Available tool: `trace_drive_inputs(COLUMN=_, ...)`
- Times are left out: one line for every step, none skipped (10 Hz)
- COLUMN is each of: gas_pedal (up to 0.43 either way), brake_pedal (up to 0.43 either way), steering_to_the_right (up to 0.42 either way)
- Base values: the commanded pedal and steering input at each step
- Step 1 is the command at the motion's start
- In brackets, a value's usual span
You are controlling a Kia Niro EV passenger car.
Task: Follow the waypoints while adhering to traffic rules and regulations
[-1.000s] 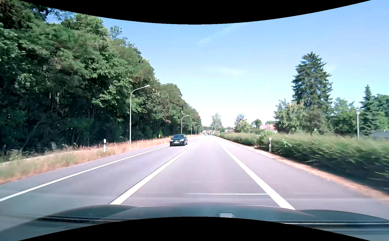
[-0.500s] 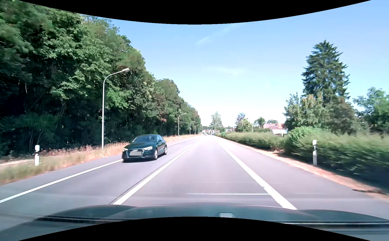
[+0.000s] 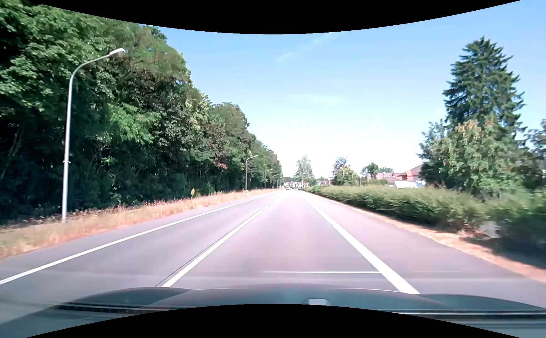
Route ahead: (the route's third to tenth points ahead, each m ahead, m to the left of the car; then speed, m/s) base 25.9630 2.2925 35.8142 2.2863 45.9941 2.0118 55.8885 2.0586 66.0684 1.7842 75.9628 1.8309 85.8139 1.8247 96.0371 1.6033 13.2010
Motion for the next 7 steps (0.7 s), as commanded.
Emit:
trace_drive_inputs(gas_pedal=0.039, brake_pedal=0.000, steering_to_the_right=-0.002)
trace_drive_inputs(gas_pedal=0.039, brake_pedal=0.000, steering_to_the_right=-0.002)
trace_drive_inputs(gas_pedal=0.039, brake_pedal=0.000, steering_to_the_right=-0.002)
trace_drive_inputs(gas_pedal=0.028, brake_pedal=0.000, steering_to_the_right=-0.002)
trace_drive_inputs(gas_pedal=0.028, brake_pedal=0.000, steering_to_the_right=-0.002)
trace_drive_inputs(gas_pedal=0.008, brake_pedal=0.000, steering_to_the_right=-0.002)
trace_drive_inputs(gas_pedal=0.000, brake_pedal=0.000, steering_to_the_right=-0.002)
